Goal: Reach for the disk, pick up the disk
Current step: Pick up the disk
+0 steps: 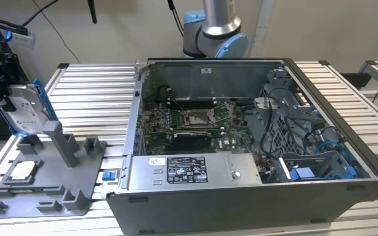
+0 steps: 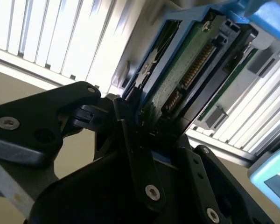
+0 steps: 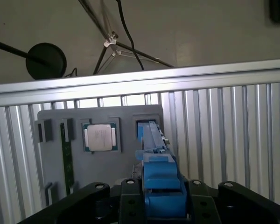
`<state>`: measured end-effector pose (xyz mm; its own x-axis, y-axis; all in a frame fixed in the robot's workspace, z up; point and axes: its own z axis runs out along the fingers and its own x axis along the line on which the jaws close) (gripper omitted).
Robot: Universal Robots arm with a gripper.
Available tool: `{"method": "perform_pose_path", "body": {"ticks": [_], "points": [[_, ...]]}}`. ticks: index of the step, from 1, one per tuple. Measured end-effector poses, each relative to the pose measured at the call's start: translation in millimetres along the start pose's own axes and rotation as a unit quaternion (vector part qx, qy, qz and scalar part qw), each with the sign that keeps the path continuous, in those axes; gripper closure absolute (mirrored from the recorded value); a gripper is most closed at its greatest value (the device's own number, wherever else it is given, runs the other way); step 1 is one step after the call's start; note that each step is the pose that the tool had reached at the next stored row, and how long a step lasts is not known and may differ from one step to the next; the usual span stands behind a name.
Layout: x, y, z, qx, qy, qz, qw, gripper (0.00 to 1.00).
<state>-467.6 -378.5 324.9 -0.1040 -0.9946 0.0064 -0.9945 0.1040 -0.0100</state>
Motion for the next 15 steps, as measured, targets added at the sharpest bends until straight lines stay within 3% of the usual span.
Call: {"method": "perform_pose_path", "body": {"ticks": [15], "points": [[0.1, -0.1, -17.6, 0.0001, -0.0001, -0.013, 0.9999, 1.0]]}}
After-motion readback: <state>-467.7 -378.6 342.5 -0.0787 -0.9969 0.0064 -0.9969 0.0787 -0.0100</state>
